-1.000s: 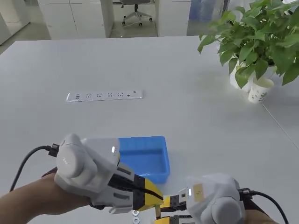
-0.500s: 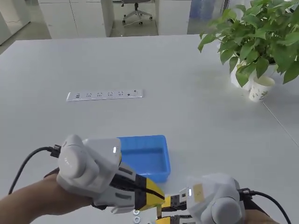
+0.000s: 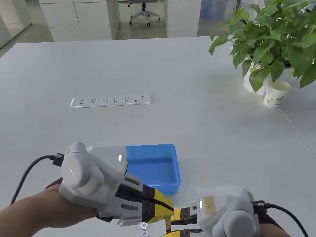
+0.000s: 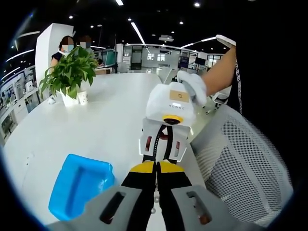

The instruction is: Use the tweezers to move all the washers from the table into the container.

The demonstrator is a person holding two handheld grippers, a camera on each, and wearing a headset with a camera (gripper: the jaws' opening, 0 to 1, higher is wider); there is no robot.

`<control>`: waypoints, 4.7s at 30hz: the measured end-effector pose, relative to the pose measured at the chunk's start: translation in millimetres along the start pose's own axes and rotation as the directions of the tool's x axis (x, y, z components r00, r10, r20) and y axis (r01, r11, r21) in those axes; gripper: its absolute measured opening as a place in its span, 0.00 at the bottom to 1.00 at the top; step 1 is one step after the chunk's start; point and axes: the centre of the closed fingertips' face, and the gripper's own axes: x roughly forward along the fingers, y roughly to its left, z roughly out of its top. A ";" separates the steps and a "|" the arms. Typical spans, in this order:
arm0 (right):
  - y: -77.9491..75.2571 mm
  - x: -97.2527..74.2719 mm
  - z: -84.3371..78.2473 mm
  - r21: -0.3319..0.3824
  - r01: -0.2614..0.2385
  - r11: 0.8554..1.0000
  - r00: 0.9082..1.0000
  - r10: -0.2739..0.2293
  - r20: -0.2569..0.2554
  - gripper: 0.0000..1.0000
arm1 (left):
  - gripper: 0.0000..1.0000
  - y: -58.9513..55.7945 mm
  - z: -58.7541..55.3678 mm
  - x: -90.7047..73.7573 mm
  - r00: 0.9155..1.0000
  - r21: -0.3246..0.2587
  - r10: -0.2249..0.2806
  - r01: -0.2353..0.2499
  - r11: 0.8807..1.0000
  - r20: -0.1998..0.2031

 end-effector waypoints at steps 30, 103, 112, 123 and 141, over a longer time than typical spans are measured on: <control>-1.9 -0.1 -1.3 0.076 0.010 0.997 1.000 -0.010 0.004 0.08 | 0.03 0.7 0.1 3.4 1.000 -0.007 -0.006 0.006 1.000 -0.014; -47.4 -19.7 51.8 -0.011 0.050 0.999 0.998 -0.050 0.045 0.08 | 0.03 34.8 35.1 -50.5 0.998 0.034 0.055 -0.055 0.998 -0.025; -67.7 -22.2 58.9 -0.024 0.070 0.997 0.996 -0.069 0.055 0.08 | 0.03 49.5 44.7 -55.4 0.997 0.057 0.069 -0.067 0.996 -0.032; -94.4 -19.1 60.9 -0.025 0.096 0.995 0.994 -0.094 0.062 0.09 | 0.03 73.1 47.6 -57.4 0.996 0.076 0.081 -0.077 0.994 -0.044; -119.5 5.5 43.0 0.007 0.103 0.995 0.994 -0.103 0.031 0.09 | 0.03 103.4 25.7 -45.8 0.991 0.081 0.085 -0.077 0.994 -0.103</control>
